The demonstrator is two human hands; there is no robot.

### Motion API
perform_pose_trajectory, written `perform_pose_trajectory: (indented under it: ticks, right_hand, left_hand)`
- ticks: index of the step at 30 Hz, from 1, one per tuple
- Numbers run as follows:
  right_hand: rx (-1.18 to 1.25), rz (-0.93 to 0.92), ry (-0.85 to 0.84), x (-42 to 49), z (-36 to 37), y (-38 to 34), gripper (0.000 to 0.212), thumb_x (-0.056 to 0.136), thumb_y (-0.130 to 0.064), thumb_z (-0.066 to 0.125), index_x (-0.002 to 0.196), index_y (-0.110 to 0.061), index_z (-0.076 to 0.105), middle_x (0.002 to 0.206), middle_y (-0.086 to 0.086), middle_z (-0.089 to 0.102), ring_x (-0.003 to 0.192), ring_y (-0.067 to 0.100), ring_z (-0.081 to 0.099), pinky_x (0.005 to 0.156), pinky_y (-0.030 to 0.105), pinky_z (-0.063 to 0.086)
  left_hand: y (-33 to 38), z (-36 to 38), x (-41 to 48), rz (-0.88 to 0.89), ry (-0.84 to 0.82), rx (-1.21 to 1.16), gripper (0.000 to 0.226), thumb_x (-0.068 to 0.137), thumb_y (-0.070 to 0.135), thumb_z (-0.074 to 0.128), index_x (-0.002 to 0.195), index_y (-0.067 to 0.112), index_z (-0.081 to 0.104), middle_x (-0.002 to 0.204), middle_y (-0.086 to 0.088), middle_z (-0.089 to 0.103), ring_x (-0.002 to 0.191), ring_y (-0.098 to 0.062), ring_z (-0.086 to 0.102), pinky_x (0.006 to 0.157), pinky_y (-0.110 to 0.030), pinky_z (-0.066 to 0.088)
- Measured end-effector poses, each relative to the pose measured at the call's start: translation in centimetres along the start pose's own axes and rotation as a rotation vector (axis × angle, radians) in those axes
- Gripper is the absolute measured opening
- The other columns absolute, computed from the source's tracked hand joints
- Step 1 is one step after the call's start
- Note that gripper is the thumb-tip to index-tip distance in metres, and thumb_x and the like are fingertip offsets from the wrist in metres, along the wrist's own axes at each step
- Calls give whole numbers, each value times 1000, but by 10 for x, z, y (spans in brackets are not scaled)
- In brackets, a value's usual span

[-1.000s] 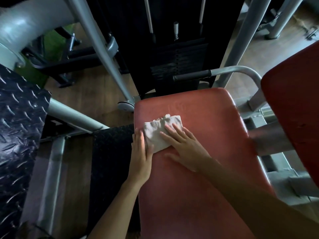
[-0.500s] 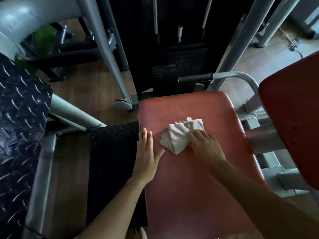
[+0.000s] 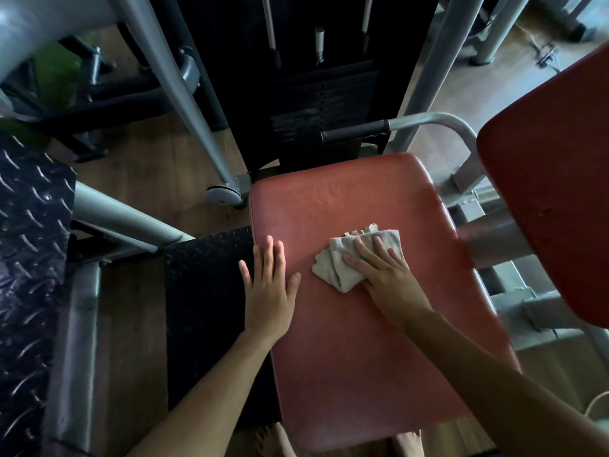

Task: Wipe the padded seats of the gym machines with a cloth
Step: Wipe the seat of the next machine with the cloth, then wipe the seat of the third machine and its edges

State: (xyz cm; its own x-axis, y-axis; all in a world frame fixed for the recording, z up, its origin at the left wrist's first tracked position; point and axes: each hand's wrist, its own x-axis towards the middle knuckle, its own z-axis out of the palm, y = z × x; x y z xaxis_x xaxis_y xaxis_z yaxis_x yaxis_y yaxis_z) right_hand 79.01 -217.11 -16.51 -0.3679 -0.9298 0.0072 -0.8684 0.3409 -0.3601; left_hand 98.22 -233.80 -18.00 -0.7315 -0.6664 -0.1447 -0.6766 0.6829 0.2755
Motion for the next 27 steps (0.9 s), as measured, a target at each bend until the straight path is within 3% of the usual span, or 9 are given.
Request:
perform_pose_trajectory:
  ticks: [4,9,12,14,16,18,21,25,27]
  right_hand:
    - [84,89,-220,5,-34,-9,50,100,-9,50,147,-25,49,157,6,42,144,36,39,107,53,45]
    - [175,99,-378,-3,-115,-11,40,98,-25,60,137,-21,55,120,8,70,105,30,69,89,37,51]
    - [285,85,-356,-21,-169,-13,37,94,-20,66,130,-28,60,101,4,77,89,23,74,82,34,56]
    - [319,64,-292,-37,-207,-19,36,96,-22,64,132,-29,60,97,4,77,85,24,74,76,34,56]
    - [353,28,-230,-53,-246,-27,33,98,-27,62,130,-34,59,93,-1,77,81,18,73,72,36,56]
    - [409,-15,-169,-66,-284,-42,19,98,-26,62,112,-40,61,80,-12,72,69,4,69,63,26,55]
    - [428,-132,-41,-78,-335,-71,40,92,-10,68,82,-44,48,62,-20,58,63,-7,61,53,9,40]
    - [473,-306,-37,-89,-379,-120,11,92,-18,70,101,-23,65,83,-17,64,73,3,64,60,21,47]
    - [491,-394,-29,-93,-386,-144,11,92,-18,70,103,-21,66,84,-15,65,72,7,64,60,24,50]
  left_hand:
    - [13,-25,1,-66,-125,31,65,107,47,20,161,17,-2,168,-2,-11,156,-26,-7,125,-47,-9]
    - [46,-85,-17,-193,-253,-184,55,107,41,39,157,22,31,167,1,23,153,-21,21,125,-42,10]
    - [77,-130,-51,-220,-105,-288,44,104,40,48,144,23,52,145,6,56,133,-15,51,111,-35,40]
    - [98,-164,-78,-215,60,-315,37,102,40,51,135,24,61,131,10,65,122,-12,58,102,-33,47]
    - [119,-202,-106,-204,204,-322,39,100,46,47,128,25,65,123,12,68,115,-11,61,97,-34,50]
    - [139,-238,-138,-184,313,-319,44,98,51,41,125,25,66,117,14,68,110,-8,61,93,-32,51]
    - [159,-289,-183,-196,457,-323,41,99,48,44,122,24,67,111,15,66,105,-5,59,87,-26,49]
    - [167,-333,-246,-205,625,-237,29,99,38,53,117,22,69,112,12,67,106,-8,60,90,-30,51]
    - [167,-346,-279,-256,674,-193,31,98,39,51,115,21,70,112,10,67,106,-10,61,91,-31,50]
